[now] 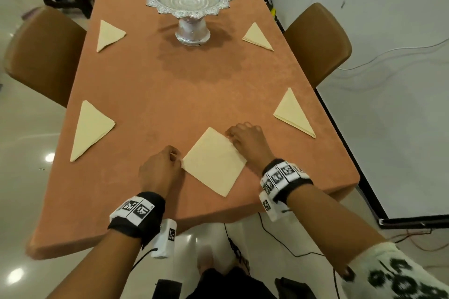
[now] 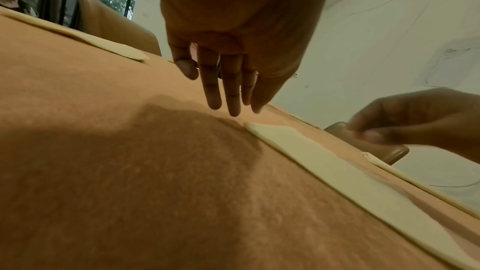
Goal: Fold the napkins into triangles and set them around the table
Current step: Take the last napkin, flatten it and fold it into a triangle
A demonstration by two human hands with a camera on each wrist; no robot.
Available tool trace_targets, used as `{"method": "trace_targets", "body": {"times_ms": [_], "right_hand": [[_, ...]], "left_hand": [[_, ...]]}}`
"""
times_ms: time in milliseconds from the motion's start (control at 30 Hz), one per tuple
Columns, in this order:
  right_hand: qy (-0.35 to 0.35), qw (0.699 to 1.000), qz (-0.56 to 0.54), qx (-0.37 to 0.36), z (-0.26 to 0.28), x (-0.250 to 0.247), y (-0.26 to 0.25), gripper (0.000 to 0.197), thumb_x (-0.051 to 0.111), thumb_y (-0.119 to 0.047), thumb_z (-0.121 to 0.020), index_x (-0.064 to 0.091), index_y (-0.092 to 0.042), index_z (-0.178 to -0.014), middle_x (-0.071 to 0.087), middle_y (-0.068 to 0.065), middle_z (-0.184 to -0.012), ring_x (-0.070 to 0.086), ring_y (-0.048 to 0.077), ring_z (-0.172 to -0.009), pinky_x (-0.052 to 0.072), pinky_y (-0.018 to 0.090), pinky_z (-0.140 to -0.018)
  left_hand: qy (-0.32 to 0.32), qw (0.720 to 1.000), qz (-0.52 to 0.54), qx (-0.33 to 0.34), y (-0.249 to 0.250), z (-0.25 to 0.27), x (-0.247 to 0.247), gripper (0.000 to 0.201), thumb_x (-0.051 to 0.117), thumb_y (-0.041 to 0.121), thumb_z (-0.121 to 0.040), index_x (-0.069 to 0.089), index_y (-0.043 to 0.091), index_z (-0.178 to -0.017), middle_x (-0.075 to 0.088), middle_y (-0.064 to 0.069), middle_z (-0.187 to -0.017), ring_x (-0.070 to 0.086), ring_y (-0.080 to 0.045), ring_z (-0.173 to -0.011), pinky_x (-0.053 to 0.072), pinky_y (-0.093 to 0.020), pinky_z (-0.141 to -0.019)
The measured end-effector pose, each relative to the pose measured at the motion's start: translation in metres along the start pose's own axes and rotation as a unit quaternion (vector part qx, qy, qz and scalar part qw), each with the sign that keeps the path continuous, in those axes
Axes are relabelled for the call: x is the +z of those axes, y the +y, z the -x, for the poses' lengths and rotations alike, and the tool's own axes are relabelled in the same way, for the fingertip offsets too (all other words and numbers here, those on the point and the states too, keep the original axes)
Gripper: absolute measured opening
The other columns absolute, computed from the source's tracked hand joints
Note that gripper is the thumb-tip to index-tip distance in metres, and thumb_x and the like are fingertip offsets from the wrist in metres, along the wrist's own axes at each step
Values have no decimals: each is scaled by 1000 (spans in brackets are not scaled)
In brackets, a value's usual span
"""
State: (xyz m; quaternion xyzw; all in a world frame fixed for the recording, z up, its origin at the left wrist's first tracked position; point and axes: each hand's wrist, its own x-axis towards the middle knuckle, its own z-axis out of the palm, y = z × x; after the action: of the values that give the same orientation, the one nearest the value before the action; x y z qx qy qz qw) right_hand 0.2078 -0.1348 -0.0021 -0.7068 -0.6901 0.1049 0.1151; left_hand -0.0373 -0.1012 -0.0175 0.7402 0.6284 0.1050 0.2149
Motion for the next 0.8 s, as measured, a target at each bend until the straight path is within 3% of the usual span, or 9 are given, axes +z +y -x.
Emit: {"method": "trace_targets", "body": {"times_ms": [133, 200, 267, 467, 500, 567, 633, 733, 800], "right_hand": [[-16, 996, -38, -83, 66, 13, -2, 16, 58, -32, -89, 69, -26, -100, 64, -9, -98, 52, 13, -97, 34, 35, -84], [-30, 989, -4, -144, 83, 26, -7, 24, 54, -43, -82, 71, -29, -90, 64, -11, -87, 58, 13, -84, 45, 34, -74], [-36, 983, 22, -179, 90, 37, -9, 32, 46, -49, -78, 71, -30, -86, 65, -13, -84, 60, 11, -78, 46, 27, -68], [13, 972, 67, -223, 89, 50, -10, 6, 68, -30, -79, 68, -24, -81, 63, -9, -82, 57, 14, -76, 32, 27, -67], [7, 973, 62, -224, 87, 48, -11, 5, 66, -29, -81, 67, -24, -80, 62, -8, -81, 57, 15, -76, 31, 27, -68], [-11, 979, 14, -202, 80, 39, -16, 15, 55, -29, -87, 66, -21, -83, 63, -6, -83, 57, 16, -80, 39, 31, -70], [-60, 986, -92, -126, 70, 25, -18, 15, 53, -25, -93, 66, -18, -91, 65, -3, -91, 56, 15, -87, 41, 33, -75], [-103, 971, -214, -33, 45, 12, -13, 9, 55, -24, -94, 63, -19, -94, 63, -10, -88, 54, 3, -80, 41, 22, -71], [-126, 963, -237, -4, 23, 4, -9, 11, 56, -22, -94, 64, -15, -98, 58, -16, -81, 50, -5, -72, 37, 11, -65]], "left_hand": [[11, 993, -82, 86, -13, 9, 1, 26, 59, 31, -90, 63, 25, -115, 65, 1, -113, 56, -25, -101, 43, -38, -78], [9, 985, -106, 138, -19, 18, 5, 26, 61, 28, -89, 66, 25, -115, 64, 3, -117, 55, -23, -102, 40, -38, -77], [13, 976, -126, 179, -23, 26, 10, 25, 63, 24, -88, 69, 25, -112, 66, 2, -117, 55, -24, -99, 38, -39, -75], [8, 970, -144, 196, -25, 32, 10, 27, 61, 19, -88, 69, 23, -113, 66, -1, -118, 56, -26, -97, 39, -40, -74], [10, 969, -144, 202, -24, 32, 9, 26, 63, 18, -87, 70, 22, -111, 66, -1, -116, 56, -27, -96, 40, -40, -73], [16, 967, -142, 213, -23, 29, 7, 23, 67, 19, -84, 70, 21, -107, 66, -3, -115, 57, -27, -95, 41, -40, -72], [10, 965, -128, 227, -22, 25, 4, 25, 66, 27, -84, 69, 21, -109, 64, -4, -118, 56, -27, -99, 43, -41, -75], [-52, 959, -84, 266, -17, 21, 2, 52, 45, 55, -83, 64, 21, -119, 61, -2, -125, 55, -25, -108, 45, -42, -85], [-93, 960, -58, 256, -13, 16, 3, 63, 41, 64, -81, 62, 21, -122, 62, 1, -123, 54, -21, -109, 43, -38, -89]]}}
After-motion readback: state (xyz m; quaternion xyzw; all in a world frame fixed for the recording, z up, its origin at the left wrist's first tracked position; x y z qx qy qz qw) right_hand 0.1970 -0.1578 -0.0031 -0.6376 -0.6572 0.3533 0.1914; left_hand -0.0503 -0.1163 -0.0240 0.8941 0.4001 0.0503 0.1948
